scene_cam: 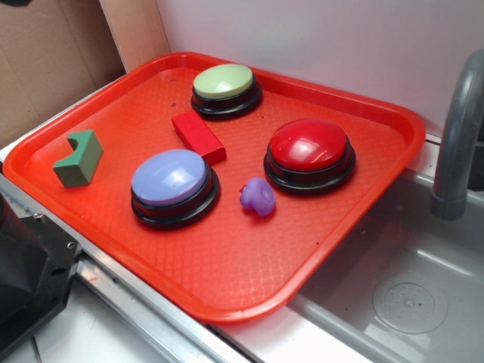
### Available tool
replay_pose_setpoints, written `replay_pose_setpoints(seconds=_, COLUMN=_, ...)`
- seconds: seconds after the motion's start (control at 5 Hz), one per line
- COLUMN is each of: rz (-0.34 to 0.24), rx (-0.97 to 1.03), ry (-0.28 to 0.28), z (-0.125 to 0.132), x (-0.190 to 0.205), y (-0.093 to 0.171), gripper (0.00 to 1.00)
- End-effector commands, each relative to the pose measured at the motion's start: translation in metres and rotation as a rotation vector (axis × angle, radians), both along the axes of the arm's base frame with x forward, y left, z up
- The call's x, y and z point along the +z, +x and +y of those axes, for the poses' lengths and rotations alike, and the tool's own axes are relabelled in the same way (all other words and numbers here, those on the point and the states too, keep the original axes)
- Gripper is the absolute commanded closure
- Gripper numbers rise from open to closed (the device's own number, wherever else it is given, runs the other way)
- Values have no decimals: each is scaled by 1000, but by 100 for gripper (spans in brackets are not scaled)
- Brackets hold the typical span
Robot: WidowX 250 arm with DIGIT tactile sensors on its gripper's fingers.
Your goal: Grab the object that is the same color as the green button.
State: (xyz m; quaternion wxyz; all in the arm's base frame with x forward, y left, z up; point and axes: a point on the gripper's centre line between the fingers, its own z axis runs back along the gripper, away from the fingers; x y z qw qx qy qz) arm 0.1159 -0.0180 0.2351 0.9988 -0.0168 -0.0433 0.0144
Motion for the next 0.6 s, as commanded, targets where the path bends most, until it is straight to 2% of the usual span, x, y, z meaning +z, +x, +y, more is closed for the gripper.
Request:
replay_pose_setpoints(seconds=0.0, rz=0, rx=0, ry=0, z=0, x=0, y=0, gripper=0)
replay_pose_setpoints(seconds=0.4, rz=-44, rx=329, ry=-53, z=38, x=-31, y=2, gripper=0)
